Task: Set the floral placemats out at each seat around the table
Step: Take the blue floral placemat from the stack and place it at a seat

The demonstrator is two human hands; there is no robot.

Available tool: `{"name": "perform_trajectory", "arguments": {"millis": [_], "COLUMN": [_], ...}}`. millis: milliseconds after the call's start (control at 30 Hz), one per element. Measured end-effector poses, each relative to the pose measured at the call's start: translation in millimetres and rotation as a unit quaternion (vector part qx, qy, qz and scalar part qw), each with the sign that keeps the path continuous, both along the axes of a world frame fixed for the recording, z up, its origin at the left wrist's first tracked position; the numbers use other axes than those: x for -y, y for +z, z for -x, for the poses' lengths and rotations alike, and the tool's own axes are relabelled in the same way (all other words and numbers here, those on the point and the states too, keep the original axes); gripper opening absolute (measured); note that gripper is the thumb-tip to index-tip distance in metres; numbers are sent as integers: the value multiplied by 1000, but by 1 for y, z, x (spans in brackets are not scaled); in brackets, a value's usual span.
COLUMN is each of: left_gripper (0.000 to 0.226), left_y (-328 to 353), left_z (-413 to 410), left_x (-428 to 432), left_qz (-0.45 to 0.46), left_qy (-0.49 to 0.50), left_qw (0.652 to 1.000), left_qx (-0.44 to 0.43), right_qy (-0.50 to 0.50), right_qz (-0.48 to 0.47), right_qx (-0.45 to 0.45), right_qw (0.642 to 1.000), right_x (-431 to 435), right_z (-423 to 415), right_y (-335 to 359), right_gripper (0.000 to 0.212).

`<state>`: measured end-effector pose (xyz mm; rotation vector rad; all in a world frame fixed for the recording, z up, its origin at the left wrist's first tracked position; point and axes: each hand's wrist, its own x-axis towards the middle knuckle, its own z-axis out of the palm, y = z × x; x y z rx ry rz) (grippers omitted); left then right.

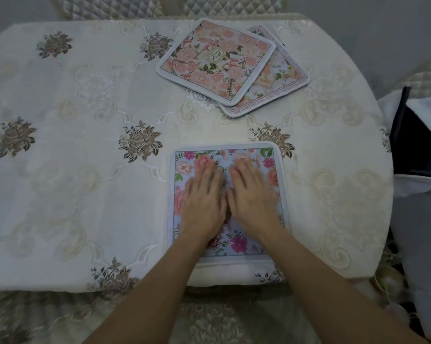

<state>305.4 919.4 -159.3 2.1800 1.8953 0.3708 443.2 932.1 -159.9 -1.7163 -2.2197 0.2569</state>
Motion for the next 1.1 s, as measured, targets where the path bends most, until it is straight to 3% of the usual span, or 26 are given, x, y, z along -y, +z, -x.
{"name": "perform_trajectory", "arguments": {"millis": [167,500,833,1100], "left_gripper": [63,70,81,86], "left_y": [-28,-22,0,77], "left_z": [3,47,91,115], "left_x": [1,4,7,-37], "left_qz": [60,64,106,32], "left_qy": [-60,-19,13,56], "left_qw": [993,993,989,998], "left_qx": [-77,-102,-106,-17], "right_qy": [13,21,-44,-51], "right_qz": [71,108,141,85], "right_qx": [7,136,97,66], "right_qw": [997,985,984,993], "right_x": [2,7,9,-26], "right_z": [13,-45,-76,-61], "right_y": [-24,-15,-3,83], "right_gripper": [55,79,83,80]}}
